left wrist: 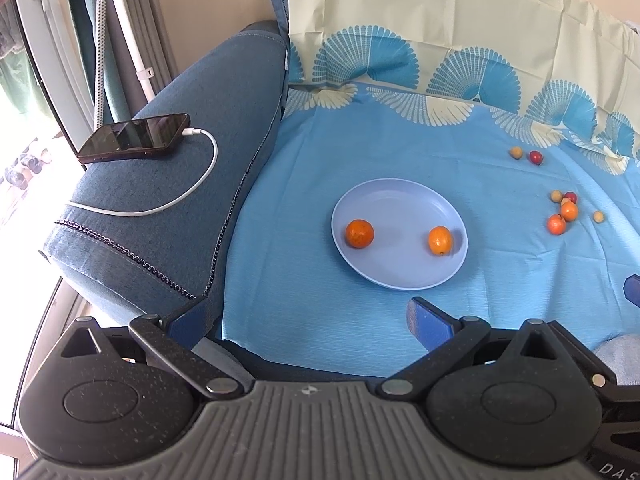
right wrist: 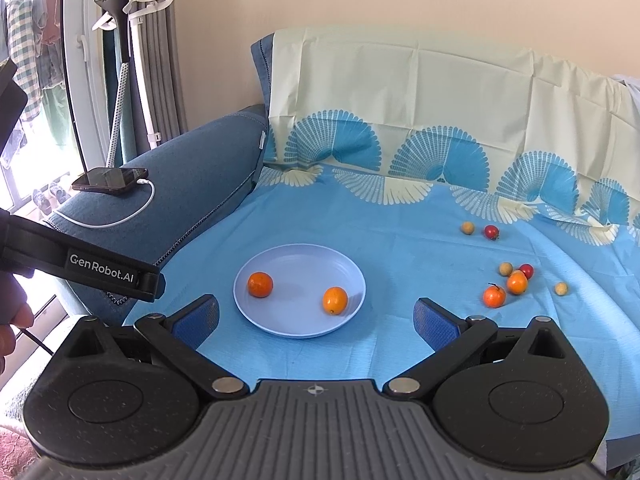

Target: Organize fruits

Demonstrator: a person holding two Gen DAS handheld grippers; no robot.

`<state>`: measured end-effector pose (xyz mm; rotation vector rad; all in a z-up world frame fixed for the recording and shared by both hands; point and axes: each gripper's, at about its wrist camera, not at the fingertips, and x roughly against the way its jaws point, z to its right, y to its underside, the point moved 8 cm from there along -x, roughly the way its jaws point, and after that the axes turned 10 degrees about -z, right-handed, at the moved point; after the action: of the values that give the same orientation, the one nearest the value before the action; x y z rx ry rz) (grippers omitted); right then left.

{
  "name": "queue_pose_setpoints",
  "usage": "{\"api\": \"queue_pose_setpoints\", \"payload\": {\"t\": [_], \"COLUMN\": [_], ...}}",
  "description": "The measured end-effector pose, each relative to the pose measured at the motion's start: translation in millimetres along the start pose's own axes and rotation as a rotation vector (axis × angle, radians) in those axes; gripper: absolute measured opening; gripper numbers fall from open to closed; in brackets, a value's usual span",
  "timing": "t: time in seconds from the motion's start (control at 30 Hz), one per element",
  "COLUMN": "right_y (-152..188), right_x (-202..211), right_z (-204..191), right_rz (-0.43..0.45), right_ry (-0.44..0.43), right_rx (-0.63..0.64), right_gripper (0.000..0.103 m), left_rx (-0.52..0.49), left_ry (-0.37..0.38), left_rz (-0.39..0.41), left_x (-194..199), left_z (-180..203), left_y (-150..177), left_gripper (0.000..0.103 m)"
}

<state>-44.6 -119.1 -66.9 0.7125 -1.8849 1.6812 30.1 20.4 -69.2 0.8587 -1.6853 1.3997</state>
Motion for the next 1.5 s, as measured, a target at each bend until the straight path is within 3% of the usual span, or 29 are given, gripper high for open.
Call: {"api": "queue_pose_setpoints", "payload": {"t": [0.37, 0.63, 0.8, 0.93, 1.13, 1.37, 1.5], "right_y": [-1.8, -0.7, 11.0, 21.5, 30.0, 25.8, 25.1], "right_x": [-11.0, -9.5, -14.1, -18.7, -37.7, -103.2, -158.5], "right_z": [14.2, 83.1, 150.7, 209.0, 282.9, 367.8, 405.7], "right_rz": [-0.013, 0.028, 0.028, 0.031, 0.035, 0.019, -0.034], "right_ry": [0.001, 0.106, 0.201, 0.279, 0.369, 0.448, 0.434], "right_rx": [-0.039, -0.183, -0.302, -0.414, -0.492, -0.512, -0.512], "right_gripper": [0.102, 0.102, 0.102, 0.102, 0.102, 0.102, 0.102], "left_rx": [-0.024, -0.124, -0.207, -0.276, -0.361, -0.463, -0.509], "left_ry": [-0.004, 0.057, 0.070, 0.112, 0.160, 0.181, 0.167], "left_rz": [-0.020, -0.059, -0.050, -0.086, -0.097, -0.089, -0.112], "left_x": [-5.9, -15.2, -25.8, -47.8, -85.6, -148.1, -189.7], "left_z": [13.2, 69.7, 122.8, 174.0, 260.0, 357.9, 397.4], "left_y": [-12.6, -34.7, -50.8, -58.8, -82.3, -109.0, -117.6], "left_gripper": [0.103, 0.103, 0.103, 0.103, 0.103, 0.103, 0.103]}}
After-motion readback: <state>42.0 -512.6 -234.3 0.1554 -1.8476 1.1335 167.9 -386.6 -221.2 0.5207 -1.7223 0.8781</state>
